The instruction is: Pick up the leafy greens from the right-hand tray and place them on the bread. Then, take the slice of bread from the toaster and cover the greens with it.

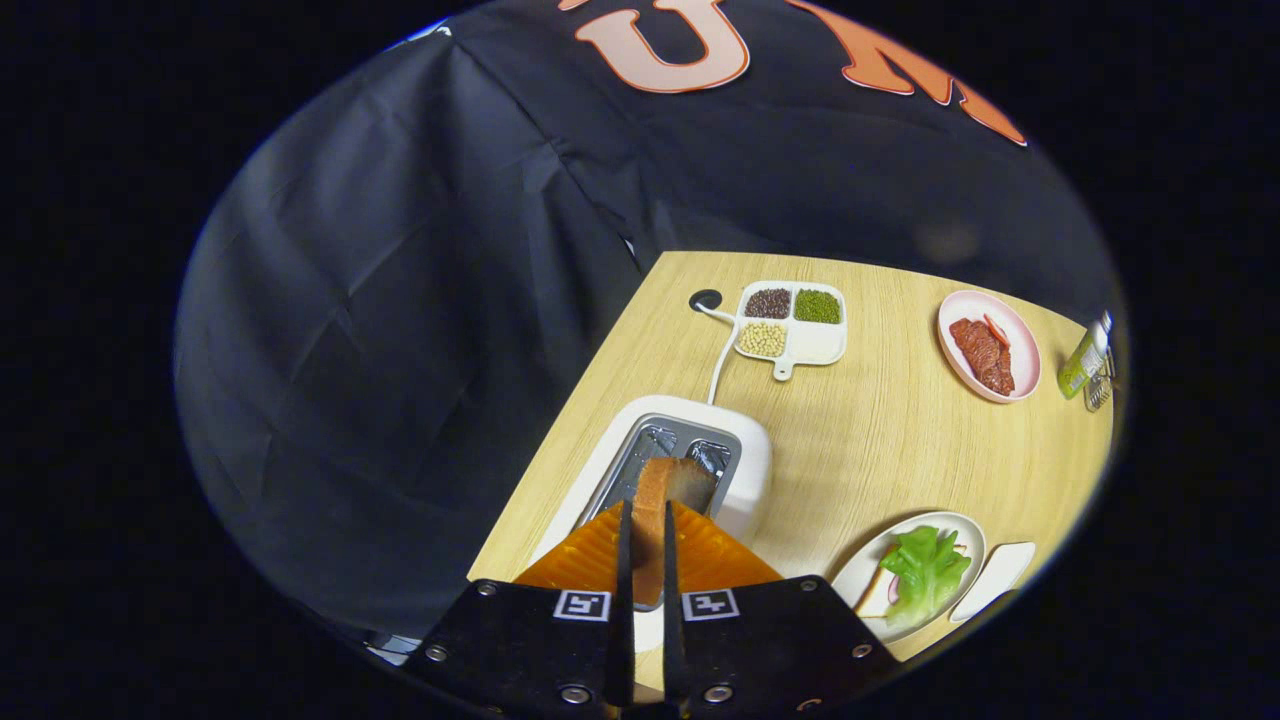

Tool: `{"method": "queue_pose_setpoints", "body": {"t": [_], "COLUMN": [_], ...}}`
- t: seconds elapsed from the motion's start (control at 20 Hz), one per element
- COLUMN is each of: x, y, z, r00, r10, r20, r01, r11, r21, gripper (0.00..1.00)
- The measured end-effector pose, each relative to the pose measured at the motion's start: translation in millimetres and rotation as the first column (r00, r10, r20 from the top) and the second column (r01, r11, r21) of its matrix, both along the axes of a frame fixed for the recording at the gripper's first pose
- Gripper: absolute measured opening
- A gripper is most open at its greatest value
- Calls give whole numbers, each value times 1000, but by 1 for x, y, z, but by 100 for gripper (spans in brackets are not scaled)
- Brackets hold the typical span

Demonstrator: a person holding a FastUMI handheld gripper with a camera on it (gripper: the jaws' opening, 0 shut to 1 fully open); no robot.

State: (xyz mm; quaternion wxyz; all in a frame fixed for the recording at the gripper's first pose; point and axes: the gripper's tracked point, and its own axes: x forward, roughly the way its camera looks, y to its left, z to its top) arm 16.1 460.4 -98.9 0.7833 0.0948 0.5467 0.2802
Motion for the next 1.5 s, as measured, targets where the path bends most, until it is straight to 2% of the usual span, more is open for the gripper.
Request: {"method": "queue_pose_setpoints", "body": {"t": [0.4, 0.65, 1.5], "x": [-7, -6, -25], "y": [-37, -82, -214], "z": [49, 57, -53], "r00": [996, 991, 973], "r10": [-38, -87, -213], "r20": [87, 107, -85], "r01": [27, 70, 225], "r11": [993, 986, 961], "r21": [118, 151, 160], "gripper": [12, 12, 12]}}
